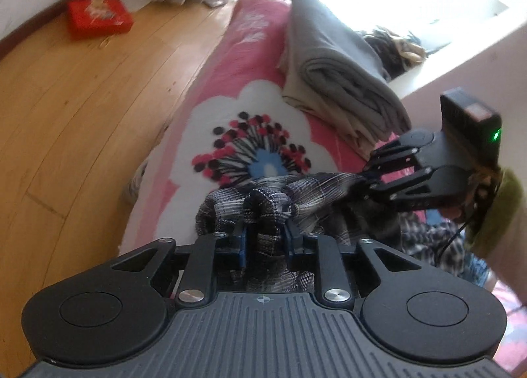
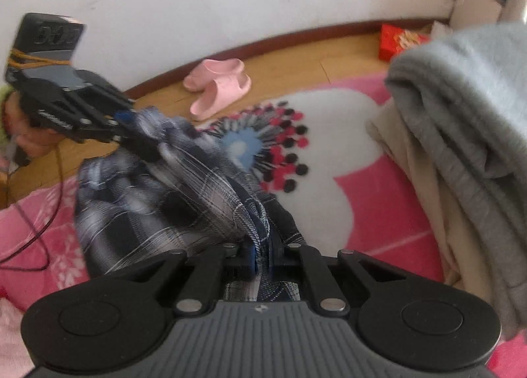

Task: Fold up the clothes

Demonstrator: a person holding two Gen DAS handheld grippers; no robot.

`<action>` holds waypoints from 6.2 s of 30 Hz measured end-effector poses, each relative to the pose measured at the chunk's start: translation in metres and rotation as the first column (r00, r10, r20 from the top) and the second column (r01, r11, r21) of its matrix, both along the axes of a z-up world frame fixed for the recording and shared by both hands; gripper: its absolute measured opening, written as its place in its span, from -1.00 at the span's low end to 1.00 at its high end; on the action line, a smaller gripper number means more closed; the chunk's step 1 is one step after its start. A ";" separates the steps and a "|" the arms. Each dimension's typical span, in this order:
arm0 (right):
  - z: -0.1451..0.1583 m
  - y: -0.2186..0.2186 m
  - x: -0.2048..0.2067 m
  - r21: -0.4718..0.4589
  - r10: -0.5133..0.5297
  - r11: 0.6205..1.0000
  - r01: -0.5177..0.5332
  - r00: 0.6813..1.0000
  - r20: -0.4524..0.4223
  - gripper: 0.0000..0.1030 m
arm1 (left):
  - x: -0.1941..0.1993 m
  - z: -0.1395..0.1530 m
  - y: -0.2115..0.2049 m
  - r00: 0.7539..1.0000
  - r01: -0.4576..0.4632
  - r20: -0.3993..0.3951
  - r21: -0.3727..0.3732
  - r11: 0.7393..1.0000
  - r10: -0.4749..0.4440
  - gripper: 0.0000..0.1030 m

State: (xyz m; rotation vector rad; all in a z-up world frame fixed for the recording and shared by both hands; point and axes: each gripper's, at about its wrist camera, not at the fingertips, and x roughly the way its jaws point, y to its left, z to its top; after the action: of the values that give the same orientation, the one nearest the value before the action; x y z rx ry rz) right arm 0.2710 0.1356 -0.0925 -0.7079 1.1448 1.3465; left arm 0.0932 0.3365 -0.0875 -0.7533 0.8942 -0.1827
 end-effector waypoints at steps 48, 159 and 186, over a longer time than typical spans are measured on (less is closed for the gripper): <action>0.008 -0.135 -0.045 0.055 -0.157 0.987 0.148 0.881 0.446 -0.96 | -0.004 0.001 -0.031 0.990 -0.081 0.125 0.135 0.987 0.064 -0.54; 0.043 -0.229 -0.188 0.406 -0.704 0.560 0.722 0.673 -0.227 0.05 | -0.116 0.001 -0.067 0.948 -0.319 -0.048 -0.159 0.934 0.316 0.75; 0.016 -0.262 -0.228 0.291 -0.826 0.404 0.867 0.483 -0.291 0.05 | -0.106 -0.021 -0.089 0.660 -0.740 0.133 -0.059 0.670 0.740 -0.54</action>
State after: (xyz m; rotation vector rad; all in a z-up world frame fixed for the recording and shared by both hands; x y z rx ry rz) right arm 0.0426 -0.1263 -0.0770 0.3030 1.0127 0.6476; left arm -0.0128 0.2472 -0.1086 -1.0382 0.3812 0.4955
